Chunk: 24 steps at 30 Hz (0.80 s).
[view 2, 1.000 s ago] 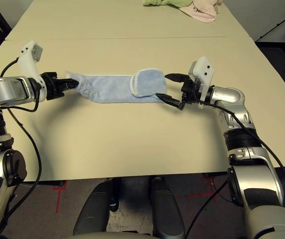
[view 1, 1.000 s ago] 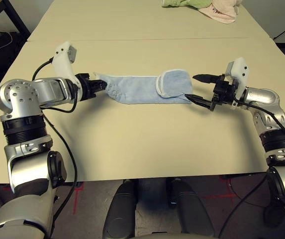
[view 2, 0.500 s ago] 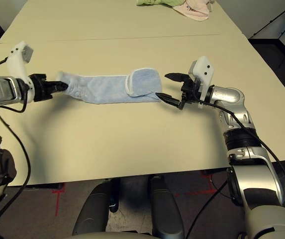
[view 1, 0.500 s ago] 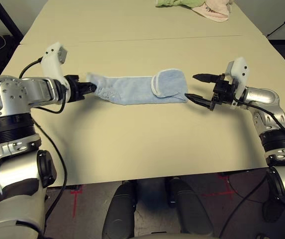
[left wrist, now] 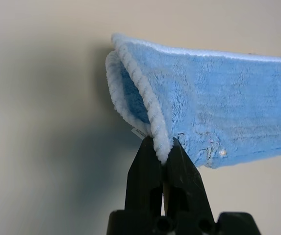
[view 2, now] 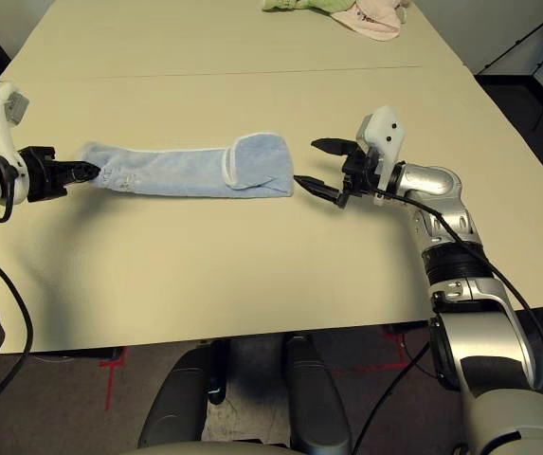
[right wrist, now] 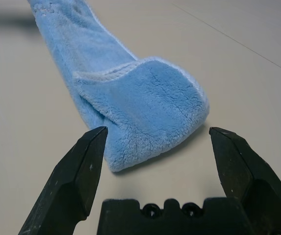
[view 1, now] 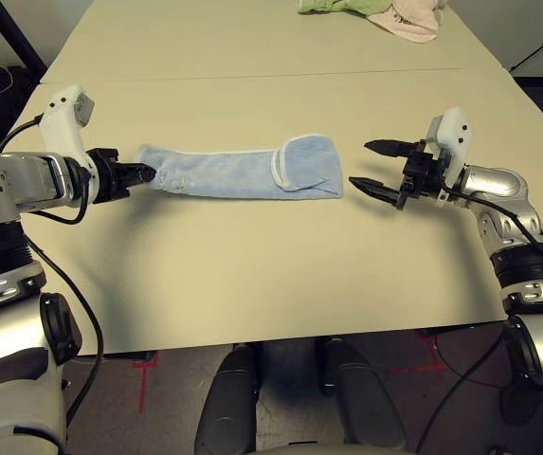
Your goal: Fold the towel and set it aside.
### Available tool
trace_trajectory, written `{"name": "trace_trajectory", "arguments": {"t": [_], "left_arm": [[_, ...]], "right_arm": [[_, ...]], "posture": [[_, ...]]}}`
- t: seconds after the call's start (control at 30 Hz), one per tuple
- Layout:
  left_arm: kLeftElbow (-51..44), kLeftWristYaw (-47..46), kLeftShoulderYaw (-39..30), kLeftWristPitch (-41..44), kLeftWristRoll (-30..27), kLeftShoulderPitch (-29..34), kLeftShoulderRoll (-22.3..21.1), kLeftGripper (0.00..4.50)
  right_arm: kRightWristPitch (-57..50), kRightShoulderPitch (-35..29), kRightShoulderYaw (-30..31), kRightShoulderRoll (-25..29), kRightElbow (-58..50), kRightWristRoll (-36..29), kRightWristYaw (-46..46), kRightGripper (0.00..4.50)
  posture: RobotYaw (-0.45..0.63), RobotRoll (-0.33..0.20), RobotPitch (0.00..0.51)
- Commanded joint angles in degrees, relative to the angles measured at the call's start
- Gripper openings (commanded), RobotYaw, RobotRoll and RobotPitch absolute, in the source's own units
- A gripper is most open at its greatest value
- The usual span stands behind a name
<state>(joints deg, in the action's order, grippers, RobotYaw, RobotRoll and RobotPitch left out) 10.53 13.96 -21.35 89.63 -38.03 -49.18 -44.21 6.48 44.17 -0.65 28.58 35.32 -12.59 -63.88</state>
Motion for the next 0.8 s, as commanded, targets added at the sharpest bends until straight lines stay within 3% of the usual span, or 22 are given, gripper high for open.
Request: {"name": "trace_trajectory", "arguments": {"t": [0.03,0.2,0.57,0.8], "left_arm": [[-1.94,1.7,1.61,0.22,0.59,-2.79,0.3,0.03],[-4.36,4.04,6.41,-0.11,0.17,-6.69,3.42,0.03],[-3.17,6.1,10.1,0.29,0.5,-13.26,14.09,0.03],[-1.54,6.68,11.25,-0.76,1.08,-15.27,18.28,0.03]], "right_arm": [[0.7,0.38,-0.14,0.11,0.71,0.08,-0.26,4.5],[0.85,0.56,-0.11,0.04,1.03,0.18,-0.21,4.5],[1.09,1.1,-0.19,0.16,1.48,0.23,-0.07,4.5],[1.42,1.63,-0.13,0.12,2.75,0.68,0.53,4.5]], "posture": [[0.05,0.0,0.181],[0.05,0.0,0.18],[0.04,0.0,0.177],[0.04,0.0,0.176]]}}
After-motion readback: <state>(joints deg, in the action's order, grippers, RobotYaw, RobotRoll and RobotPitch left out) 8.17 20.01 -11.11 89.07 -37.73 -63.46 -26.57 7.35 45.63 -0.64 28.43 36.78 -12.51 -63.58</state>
